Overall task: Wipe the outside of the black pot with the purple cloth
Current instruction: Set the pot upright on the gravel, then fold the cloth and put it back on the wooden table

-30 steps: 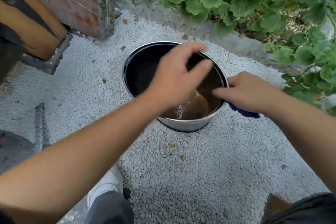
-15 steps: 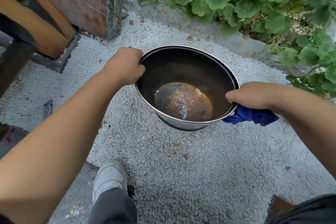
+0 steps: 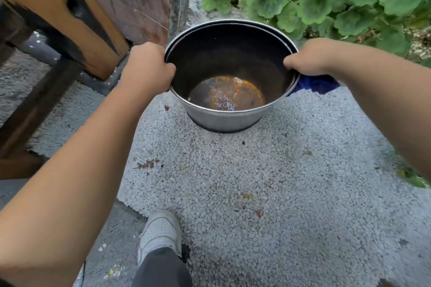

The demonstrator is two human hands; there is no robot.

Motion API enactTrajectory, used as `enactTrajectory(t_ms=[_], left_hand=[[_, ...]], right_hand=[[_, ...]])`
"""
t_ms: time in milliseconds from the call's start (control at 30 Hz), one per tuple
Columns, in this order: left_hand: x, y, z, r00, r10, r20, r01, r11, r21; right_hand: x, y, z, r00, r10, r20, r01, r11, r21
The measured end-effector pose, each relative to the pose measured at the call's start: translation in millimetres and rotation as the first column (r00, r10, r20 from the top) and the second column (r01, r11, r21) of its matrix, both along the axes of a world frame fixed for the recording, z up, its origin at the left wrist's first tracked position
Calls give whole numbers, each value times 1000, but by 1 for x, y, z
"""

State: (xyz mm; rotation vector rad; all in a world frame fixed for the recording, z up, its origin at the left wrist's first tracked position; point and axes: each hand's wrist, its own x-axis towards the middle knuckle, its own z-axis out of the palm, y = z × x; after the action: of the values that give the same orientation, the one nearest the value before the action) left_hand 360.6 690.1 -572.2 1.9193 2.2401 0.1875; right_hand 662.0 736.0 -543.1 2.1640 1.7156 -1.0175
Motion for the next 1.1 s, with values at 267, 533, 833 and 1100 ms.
enactTrajectory(t_ms=[267,533,833,1100], left_hand=[[3,16,-29,961,188,203,-212,972,100],[3,16,-42,818,319,479,-372,928,17],[85,-115,-31,715,-206,668,38,966,257],[135,-112,-21,177,94,980,474,864,-169]], right_hand=[[-13,20,-27,998,27,48,-36,980,198],[-4,25,-40,996,77,-42,-51,903,426],[72,-66,-31,610,-115,-784,395,902,175],[41,-138,-7,183,-269,-945,108,961,-253]])
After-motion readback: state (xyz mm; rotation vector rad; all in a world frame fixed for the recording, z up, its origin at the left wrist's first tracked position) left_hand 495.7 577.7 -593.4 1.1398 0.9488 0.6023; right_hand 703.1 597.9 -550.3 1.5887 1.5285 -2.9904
